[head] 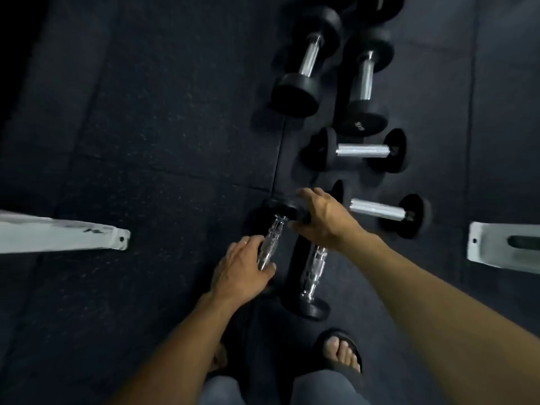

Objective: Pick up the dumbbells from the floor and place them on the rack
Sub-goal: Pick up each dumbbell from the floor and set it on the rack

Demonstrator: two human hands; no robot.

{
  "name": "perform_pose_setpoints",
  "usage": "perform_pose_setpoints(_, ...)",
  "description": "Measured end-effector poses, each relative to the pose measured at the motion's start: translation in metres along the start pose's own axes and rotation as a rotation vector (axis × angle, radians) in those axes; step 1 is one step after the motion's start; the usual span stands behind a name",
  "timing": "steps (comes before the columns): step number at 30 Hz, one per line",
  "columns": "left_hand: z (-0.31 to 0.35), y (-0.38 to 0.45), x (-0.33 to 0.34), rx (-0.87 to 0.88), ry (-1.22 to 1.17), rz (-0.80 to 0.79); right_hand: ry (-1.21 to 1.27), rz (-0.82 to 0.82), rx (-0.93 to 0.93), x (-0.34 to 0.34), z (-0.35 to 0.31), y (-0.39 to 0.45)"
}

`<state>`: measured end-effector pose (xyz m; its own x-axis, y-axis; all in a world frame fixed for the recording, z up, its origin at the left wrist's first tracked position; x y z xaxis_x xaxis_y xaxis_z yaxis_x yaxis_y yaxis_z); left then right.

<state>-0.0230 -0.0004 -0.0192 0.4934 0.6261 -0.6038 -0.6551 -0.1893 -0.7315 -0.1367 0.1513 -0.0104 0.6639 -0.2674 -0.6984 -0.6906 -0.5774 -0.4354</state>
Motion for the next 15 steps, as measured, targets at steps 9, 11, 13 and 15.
perform_pose_setpoints(9, -0.023, 0.057, 0.055, -0.173, -0.083, -0.068, 0.067, 0.025, -0.045, 0.054, 0.04, 0.049)
perform_pose_setpoints(11, -0.022, 0.061, 0.053, -0.201, -0.101, -0.061, 0.074, 0.069, -0.059, 0.054, 0.042, 0.052)
perform_pose_setpoints(13, -0.02, 0.061, 0.053, -0.207, -0.13, -0.061, 0.092, 0.092, -0.058, 0.054, 0.043, 0.05)
perform_pose_setpoints(15, -0.018, 0.056, 0.049, -0.208, -0.146, -0.051, 0.113, 0.133, -0.059, 0.048, 0.04, 0.046)
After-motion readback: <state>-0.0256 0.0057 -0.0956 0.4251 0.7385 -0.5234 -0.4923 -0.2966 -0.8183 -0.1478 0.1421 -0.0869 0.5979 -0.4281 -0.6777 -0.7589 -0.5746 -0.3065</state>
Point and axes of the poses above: each hand's wrist, its own y-axis towards the middle knuckle, its own x-axis out of the palm, z = x × y, the point moved 3 cm from there along y, towards the middle knuckle, and after that the axes turned 13 degrees about -x, right-handed, at the moved point
